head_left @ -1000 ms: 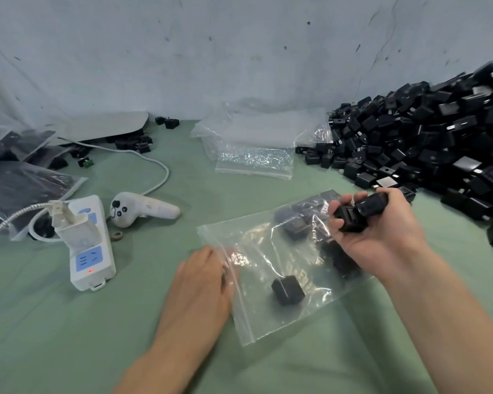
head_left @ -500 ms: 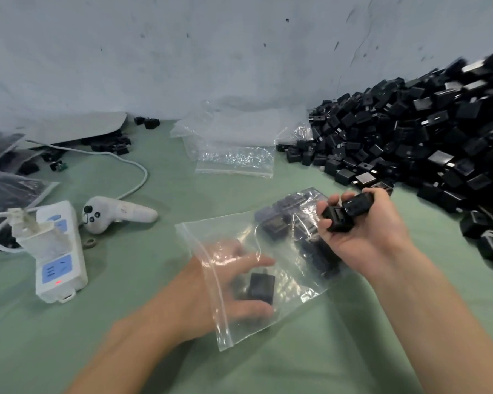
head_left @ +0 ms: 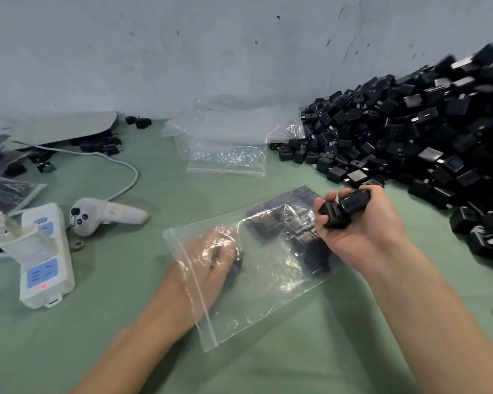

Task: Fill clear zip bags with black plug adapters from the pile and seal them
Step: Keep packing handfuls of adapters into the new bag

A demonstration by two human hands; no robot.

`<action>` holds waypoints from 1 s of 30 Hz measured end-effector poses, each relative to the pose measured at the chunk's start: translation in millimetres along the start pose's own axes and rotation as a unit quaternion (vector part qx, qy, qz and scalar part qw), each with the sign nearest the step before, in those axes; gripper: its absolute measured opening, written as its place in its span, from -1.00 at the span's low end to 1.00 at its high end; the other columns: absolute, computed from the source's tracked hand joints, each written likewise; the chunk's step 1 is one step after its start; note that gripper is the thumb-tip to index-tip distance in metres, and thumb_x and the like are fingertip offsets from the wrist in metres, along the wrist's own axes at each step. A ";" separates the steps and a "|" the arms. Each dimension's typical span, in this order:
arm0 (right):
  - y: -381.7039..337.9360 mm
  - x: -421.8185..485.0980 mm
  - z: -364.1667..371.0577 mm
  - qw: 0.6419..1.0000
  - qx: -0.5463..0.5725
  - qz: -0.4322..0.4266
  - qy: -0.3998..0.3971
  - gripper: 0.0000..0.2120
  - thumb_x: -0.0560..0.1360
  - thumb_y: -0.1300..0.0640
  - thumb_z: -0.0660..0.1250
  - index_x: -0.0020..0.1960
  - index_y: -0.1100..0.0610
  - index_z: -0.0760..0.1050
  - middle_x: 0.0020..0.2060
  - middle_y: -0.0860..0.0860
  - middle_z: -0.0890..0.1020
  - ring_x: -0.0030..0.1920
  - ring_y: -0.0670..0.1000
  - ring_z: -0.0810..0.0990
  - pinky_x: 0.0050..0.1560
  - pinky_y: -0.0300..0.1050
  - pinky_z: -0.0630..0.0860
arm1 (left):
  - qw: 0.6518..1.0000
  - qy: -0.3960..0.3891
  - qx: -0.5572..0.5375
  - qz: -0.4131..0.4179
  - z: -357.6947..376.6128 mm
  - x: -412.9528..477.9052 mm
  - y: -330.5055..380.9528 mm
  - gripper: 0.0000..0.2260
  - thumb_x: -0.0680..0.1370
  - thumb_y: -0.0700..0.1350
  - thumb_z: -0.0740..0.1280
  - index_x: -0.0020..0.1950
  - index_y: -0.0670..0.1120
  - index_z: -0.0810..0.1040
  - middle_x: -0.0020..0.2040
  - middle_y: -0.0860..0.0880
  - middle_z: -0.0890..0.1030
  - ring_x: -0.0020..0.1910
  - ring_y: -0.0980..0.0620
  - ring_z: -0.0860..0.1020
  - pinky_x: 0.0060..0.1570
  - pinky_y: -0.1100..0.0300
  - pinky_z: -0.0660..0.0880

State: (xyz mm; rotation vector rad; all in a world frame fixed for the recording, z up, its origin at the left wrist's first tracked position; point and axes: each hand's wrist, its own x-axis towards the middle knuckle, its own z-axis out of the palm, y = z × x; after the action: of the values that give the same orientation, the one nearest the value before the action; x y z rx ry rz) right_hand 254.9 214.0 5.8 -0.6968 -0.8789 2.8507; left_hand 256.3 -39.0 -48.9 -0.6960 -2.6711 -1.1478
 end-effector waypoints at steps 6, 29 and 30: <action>-4.3 -0.9 -2.5 1.000 -0.002 0.000 0.005 -0.79 0.54 0.04 0.13 -0.22 0.08 0.41 -0.31 0.02 0.56 -0.35 0.07 0.60 -0.37 -0.22 0.38 | 0.997 -0.055 0.048 0.023 -24.4 -12.7 1.3 -0.75 0.64 0.22 0.08 0.10 0.17 0.49 0.06 0.23 0.54 0.11 0.26 0.52 0.10 0.42 0.38; -14.9 0.3 -9.7 1.000 0.014 0.001 0.005 -0.80 0.53 0.07 0.12 -0.23 0.09 0.40 -0.34 0.03 0.55 -0.39 0.08 0.60 -0.43 -0.23 0.40 | 0.980 -0.090 0.126 0.123 6.6 31.7 9.7 -0.71 0.55 0.23 0.21 0.24 0.25 0.47 -0.05 0.28 0.44 0.03 0.30 0.41 0.10 0.43 0.28; -15.7 0.3 -10.2 1.000 0.016 0.000 0.006 -0.79 0.53 0.07 0.12 -0.23 0.09 0.40 -0.34 0.03 0.55 -0.39 0.08 0.60 -0.43 -0.23 0.40 | 0.981 -0.087 0.127 0.121 7.7 32.3 10.3 -0.69 0.55 0.23 0.20 0.27 0.25 0.48 -0.08 0.25 0.44 0.00 0.28 0.42 0.07 0.39 0.29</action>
State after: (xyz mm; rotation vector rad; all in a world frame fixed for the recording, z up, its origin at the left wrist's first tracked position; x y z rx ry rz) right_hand 258.2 232.3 6.8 -0.7091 -0.8311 2.8507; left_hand 233.1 -15.9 -37.5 -1.0800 -2.7061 -0.7002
